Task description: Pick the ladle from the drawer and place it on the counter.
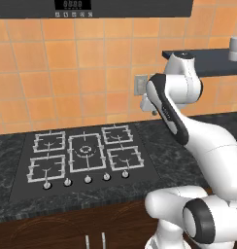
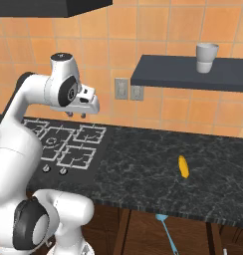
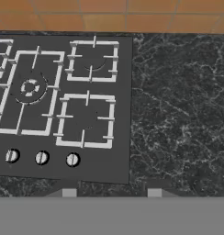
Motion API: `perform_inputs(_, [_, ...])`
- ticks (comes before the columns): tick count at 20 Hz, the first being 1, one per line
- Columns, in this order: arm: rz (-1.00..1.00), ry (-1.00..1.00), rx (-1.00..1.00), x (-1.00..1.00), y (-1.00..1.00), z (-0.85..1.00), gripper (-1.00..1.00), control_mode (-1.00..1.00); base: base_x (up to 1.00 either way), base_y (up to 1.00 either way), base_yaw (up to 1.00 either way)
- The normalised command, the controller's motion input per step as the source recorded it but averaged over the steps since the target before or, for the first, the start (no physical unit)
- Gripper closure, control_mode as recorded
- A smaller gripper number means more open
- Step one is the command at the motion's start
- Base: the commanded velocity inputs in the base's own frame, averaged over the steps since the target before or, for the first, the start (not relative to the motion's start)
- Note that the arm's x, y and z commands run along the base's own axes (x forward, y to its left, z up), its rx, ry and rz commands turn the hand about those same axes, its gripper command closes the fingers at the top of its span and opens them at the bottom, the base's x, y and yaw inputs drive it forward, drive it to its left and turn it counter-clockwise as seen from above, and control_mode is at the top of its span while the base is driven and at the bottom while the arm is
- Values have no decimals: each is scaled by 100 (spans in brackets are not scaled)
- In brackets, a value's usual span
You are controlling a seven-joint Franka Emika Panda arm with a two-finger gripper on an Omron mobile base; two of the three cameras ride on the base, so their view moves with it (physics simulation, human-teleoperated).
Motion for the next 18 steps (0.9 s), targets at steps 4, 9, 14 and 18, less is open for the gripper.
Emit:
perform_inputs(4, [-4, -2, 0, -38, -21, 0, -100, -100, 0, 0, 0])
perform_inputs(9, [-9, -1, 6, -86, -99, -7, -100, -100, 0, 0, 0])
perform_inputs(14, [-10, 1, 3, -72, -100, -30, -100, -100, 0, 0, 0])
perform_inputs(18, [-8, 1, 0, -71, -100, -49, -100, -100, 0, 0, 0])
